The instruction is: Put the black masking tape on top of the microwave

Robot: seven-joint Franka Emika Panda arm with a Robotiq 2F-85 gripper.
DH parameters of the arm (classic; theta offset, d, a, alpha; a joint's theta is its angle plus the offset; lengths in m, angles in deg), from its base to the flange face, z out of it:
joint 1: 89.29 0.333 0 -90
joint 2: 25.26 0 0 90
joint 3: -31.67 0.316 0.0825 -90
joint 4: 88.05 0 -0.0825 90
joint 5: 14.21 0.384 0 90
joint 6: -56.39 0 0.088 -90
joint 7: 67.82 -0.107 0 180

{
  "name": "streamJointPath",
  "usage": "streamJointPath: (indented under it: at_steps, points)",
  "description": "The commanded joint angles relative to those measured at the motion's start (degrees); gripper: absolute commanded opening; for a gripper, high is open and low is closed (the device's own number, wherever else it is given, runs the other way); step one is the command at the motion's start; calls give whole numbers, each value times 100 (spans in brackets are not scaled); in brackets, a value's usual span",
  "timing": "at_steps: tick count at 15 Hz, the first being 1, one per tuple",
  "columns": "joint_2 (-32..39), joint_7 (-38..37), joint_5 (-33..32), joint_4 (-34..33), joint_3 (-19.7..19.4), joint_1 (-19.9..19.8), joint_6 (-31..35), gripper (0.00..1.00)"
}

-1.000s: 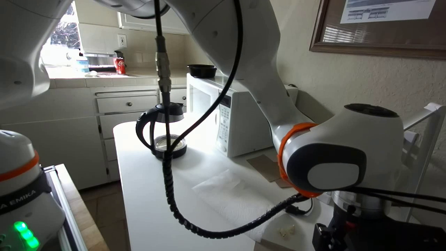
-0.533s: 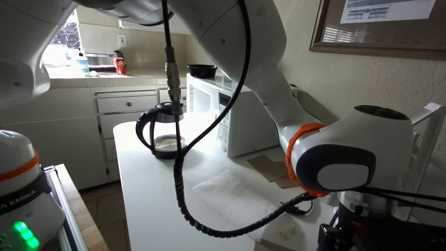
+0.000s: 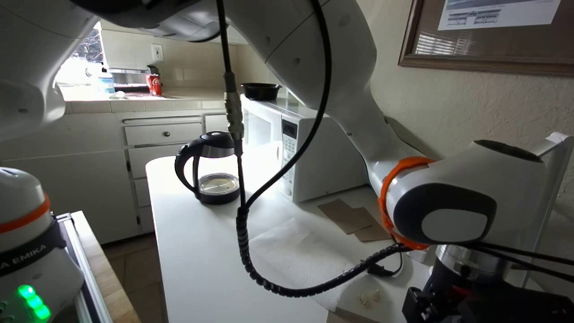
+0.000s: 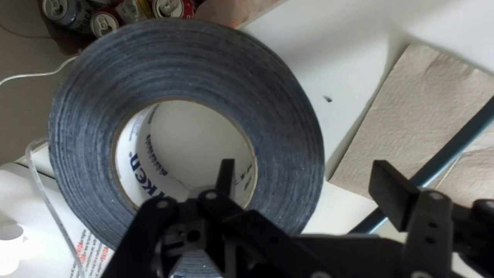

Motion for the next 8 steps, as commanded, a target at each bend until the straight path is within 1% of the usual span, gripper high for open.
streamJointPath:
  at_steps: [1, 2, 3, 4, 6, 7, 8]
  points:
    - [280, 130, 126, -394, 4, -30, -324, 80]
    - [318, 126, 133, -455, 4, -33, -346, 82]
    - [349, 118, 140, -513, 6, -33, -371, 80]
    - [381, 105, 139, -567, 2, -31, -377, 81]
    - [421, 79, 140, -648, 2, -25, -362, 77]
    - [439, 82, 139, -687, 5, -26, -362, 65]
    - [452, 76, 130, -700, 1, -17, -346, 54]
